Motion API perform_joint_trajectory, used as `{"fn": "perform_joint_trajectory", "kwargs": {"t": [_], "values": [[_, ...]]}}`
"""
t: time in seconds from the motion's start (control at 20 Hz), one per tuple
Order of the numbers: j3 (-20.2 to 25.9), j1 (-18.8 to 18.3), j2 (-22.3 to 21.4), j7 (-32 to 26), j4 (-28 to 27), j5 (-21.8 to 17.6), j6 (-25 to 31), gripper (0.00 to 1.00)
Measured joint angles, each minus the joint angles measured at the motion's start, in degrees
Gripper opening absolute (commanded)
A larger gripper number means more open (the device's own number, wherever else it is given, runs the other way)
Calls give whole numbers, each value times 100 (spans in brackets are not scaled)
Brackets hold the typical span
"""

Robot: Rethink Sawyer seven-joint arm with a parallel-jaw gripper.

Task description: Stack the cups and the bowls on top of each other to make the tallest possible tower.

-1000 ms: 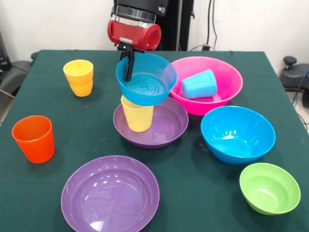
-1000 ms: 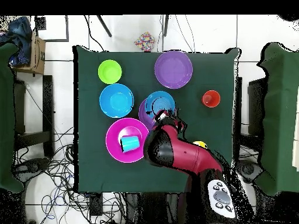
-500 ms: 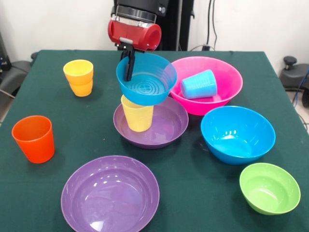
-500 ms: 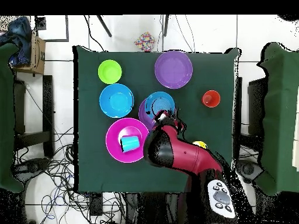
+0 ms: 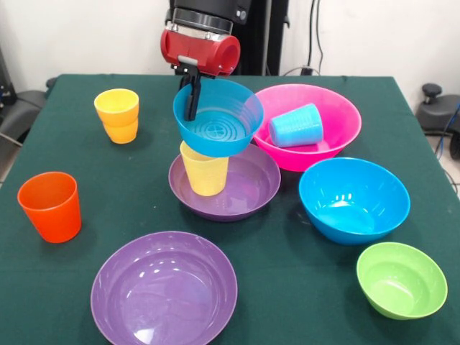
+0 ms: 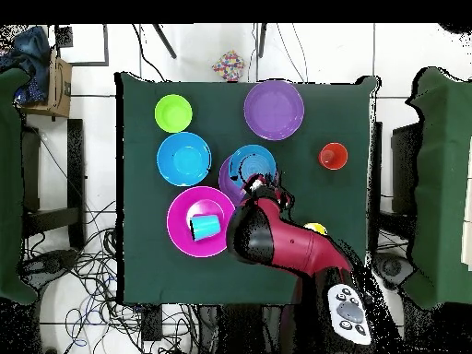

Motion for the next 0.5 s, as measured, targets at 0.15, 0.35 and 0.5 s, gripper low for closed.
{"fn": "perform_joint_trajectory", "kwargs": {"t": [0.15, 0.35, 0.5], "values": [[0, -8, 1, 0, 0, 0, 0, 0], [0, -44, 0, 0, 0, 0, 0, 0], [0, -59, 0, 0, 0, 0, 0, 0]]}}
